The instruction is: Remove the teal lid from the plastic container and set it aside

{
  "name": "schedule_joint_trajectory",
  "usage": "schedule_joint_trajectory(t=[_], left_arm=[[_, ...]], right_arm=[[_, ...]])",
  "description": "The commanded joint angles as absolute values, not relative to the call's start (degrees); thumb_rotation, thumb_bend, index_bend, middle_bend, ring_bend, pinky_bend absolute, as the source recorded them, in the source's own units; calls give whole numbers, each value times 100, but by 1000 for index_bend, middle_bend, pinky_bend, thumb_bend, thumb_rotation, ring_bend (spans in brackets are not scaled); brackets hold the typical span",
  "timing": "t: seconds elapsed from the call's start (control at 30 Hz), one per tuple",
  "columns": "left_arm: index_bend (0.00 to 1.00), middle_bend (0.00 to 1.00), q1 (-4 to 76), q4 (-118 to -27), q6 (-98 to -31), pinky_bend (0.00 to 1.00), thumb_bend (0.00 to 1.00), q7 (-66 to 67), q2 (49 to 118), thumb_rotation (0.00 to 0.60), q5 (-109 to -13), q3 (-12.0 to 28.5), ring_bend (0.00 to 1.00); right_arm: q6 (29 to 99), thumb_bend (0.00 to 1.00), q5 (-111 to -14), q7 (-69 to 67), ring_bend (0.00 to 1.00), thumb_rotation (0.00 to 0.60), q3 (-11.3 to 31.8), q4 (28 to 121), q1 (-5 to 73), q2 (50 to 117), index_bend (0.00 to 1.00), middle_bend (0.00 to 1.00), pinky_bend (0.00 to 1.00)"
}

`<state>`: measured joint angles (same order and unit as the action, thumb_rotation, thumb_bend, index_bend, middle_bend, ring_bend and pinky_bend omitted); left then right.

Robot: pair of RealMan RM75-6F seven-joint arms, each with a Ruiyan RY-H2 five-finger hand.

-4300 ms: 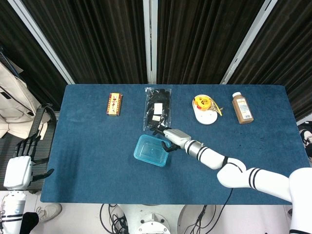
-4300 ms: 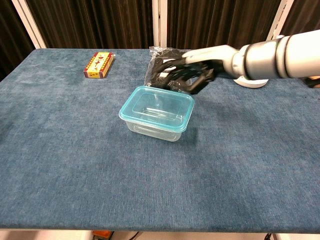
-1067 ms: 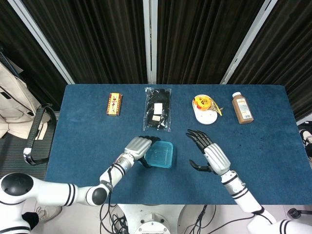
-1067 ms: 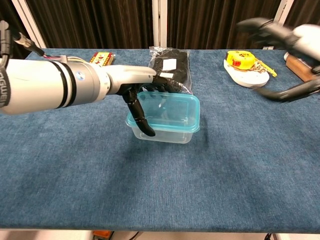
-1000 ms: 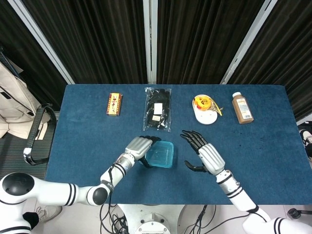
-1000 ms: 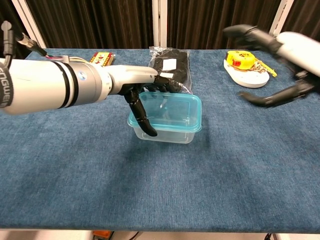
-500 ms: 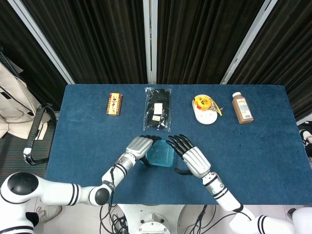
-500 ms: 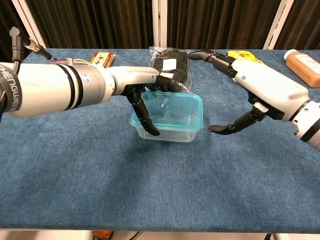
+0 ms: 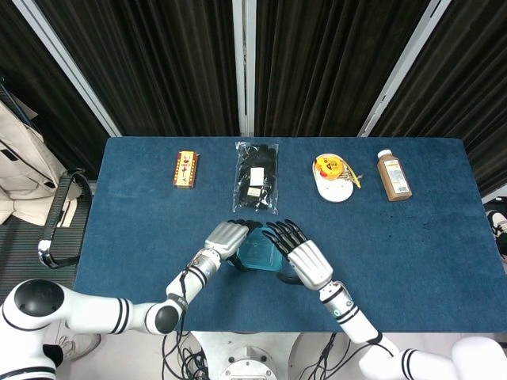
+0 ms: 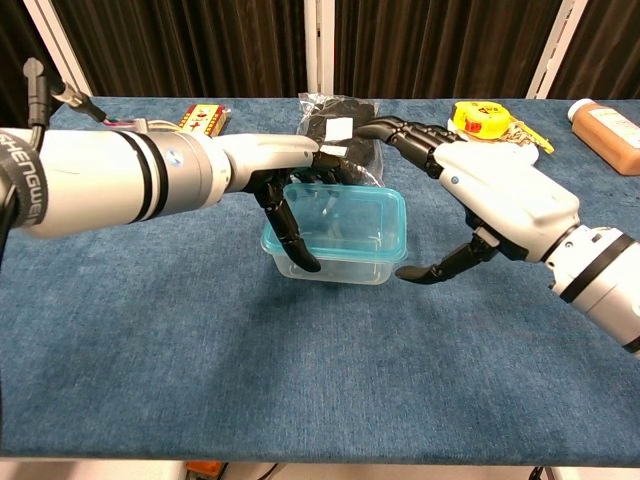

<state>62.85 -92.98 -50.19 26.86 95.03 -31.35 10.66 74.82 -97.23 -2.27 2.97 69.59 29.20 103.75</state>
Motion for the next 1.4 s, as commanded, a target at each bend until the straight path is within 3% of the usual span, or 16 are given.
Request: schedule_joint_trajectory(t=[0.03,1.23,1.4], left_arm=[[251,244,6284,-9293,-5032,215,0,2675,9510,600,-3143,1061,203],[248,244,6278,-9246,-5284,214,0,2888,9590,600,-3177,937,202],[241,231,6233,-9293,-5266,209,0,2797,9553,600,-3270,983,202]], right_arm=[[7622,24,-9768,-359,0,600,302,6696,2935,10571,0,0,0],[7744,25,-9579,-426,0,600,448,6552,3133,10738,0,0,0],[7825,145,-9582,-542,0,600,444,6492,3123,10783,1,0,0]])
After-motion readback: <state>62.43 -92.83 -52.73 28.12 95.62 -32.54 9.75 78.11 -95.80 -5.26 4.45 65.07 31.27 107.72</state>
